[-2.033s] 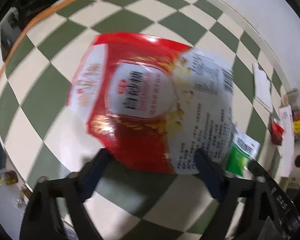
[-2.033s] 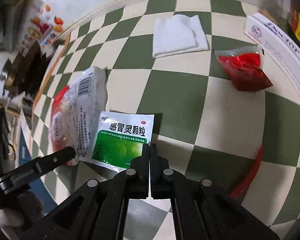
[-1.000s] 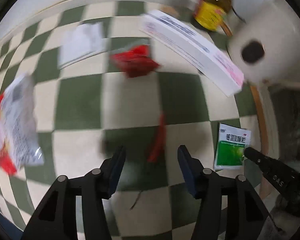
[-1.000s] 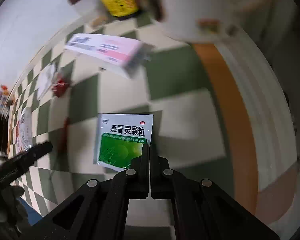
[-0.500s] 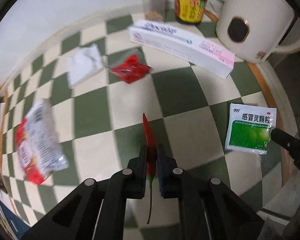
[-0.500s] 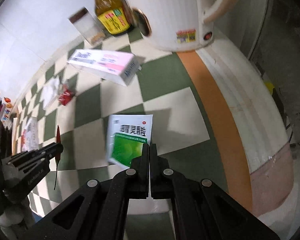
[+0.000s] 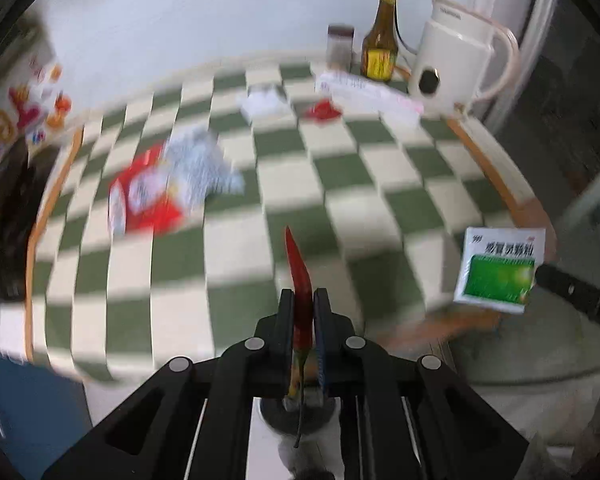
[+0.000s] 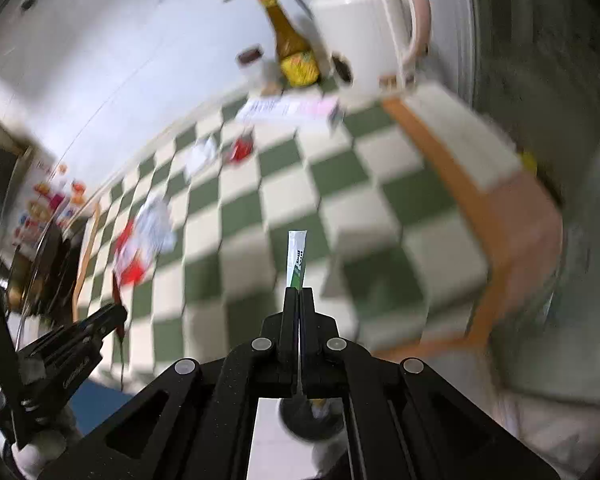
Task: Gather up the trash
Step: 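Carry the chili and green sachet down over the bin and open both tools, then raise both tools back toward the counter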
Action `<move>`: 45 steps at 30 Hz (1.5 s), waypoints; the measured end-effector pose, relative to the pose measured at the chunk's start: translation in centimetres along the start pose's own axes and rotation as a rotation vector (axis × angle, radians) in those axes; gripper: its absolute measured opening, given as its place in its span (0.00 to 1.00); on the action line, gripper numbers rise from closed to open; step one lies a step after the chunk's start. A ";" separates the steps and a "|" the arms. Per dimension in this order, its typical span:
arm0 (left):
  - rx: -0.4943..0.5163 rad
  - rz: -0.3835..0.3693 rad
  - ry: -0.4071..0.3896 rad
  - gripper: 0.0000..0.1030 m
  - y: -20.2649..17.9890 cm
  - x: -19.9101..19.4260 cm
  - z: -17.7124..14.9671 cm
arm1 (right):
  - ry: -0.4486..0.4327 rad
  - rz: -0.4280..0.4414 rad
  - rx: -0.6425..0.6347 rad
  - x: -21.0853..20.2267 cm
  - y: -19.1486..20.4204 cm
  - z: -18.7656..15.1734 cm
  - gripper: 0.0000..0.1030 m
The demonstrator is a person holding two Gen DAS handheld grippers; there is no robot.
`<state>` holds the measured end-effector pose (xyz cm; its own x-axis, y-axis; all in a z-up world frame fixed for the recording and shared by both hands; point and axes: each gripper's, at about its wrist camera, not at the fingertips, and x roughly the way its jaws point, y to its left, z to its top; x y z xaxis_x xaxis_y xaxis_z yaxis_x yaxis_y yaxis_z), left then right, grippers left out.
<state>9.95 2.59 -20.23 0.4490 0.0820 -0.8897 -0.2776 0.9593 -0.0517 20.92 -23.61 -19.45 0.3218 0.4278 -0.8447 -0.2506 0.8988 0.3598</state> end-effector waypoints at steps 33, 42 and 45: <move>-0.263 -0.023 0.602 0.60 7.0 45.4 -34.2 | 0.663 -0.208 -0.042 49.6 -12.3 -38.1 0.33; -0.246 0.120 0.528 1.00 9.0 39.5 -34.2 | 0.589 -0.304 -0.155 45.2 -10.0 -36.4 0.99; -0.254 0.147 0.511 1.00 9.8 35.8 -33.6 | 0.558 -0.309 -0.183 42.4 -8.3 -35.4 1.00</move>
<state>-5.21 5.80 -67.86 -0.0582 0.0079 -0.9983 -0.5286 0.8480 0.0375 4.33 -16.26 -72.29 -0.1052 -0.0051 -0.9944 -0.3896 0.9202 0.0365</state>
